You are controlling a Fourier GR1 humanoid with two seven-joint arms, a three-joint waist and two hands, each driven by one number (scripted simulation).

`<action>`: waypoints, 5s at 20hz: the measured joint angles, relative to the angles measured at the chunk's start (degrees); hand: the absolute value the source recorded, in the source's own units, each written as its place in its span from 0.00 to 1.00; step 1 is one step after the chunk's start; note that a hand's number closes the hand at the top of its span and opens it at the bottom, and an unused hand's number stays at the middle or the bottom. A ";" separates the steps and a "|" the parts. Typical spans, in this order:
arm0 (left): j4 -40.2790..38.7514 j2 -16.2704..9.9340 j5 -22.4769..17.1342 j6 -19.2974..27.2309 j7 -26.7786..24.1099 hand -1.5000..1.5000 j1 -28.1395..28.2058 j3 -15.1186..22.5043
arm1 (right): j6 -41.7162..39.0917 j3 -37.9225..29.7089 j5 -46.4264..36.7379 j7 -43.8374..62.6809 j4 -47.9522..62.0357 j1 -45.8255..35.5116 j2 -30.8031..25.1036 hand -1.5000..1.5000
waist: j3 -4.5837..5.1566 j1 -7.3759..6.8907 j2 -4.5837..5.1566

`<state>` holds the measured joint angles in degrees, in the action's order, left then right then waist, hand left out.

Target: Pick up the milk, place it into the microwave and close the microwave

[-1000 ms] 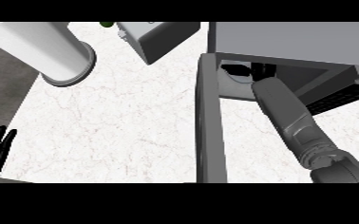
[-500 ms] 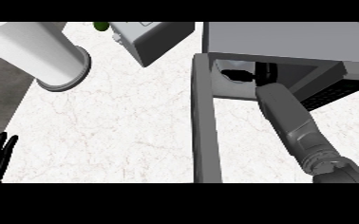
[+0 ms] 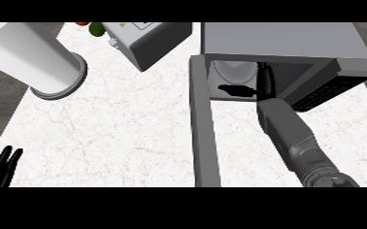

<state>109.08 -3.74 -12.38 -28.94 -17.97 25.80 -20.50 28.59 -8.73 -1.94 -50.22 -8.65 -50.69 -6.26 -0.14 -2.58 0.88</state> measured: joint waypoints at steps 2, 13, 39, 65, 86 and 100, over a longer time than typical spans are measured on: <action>1.07 0.47 0.39 -0.91 0.42 0.00 0.88 1.26 | -1.38 -0.42 0.61 -1.40 -0.85 1.70 1.45 0.00 | 0.03 0.48 -0.21; 4.02 2.09 -0.17 -6.75 2.38 0.00 3.74 7.99 | -18.29 1.54 2.81 -5.38 -8.17 12.83 5.38 0.00 | 0.14 2.95 -1.23; -7.20 3.67 21.90 7.12 10.29 1.00 -20.79 31.61 | -35.81 5.91 16.07 9.16 -67.67 57.70 -2.83 0.00 | 0.19 3.83 -1.00; -50.43 3.32 2.23 43.37 11.49 0.00 -61.06 70.69 | -44.01 2.98 25.40 22.62 -92.87 61.49 -12.54 0.00 | 0.30 8.88 0.18; -59.12 3.36 -18.53 52.14 3.13 1.00 -80.58 67.07 | -49.85 4.56 32.96 30.38 -101.63 54.64 -18.47 0.00 | 0.29 20.59 2.94; -61.39 1.88 -24.23 56.50 1.14 1.00 -82.95 67.06 | -51.47 3.17 37.68 34.53 -102.98 51.28 -22.41 0.00 | 0.22 24.32 3.47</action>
<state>47.68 -1.86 -36.61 27.56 -16.83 -57.14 46.57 -22.88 -5.55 35.74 -15.69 -111.62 0.59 -28.67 0.08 21.74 4.35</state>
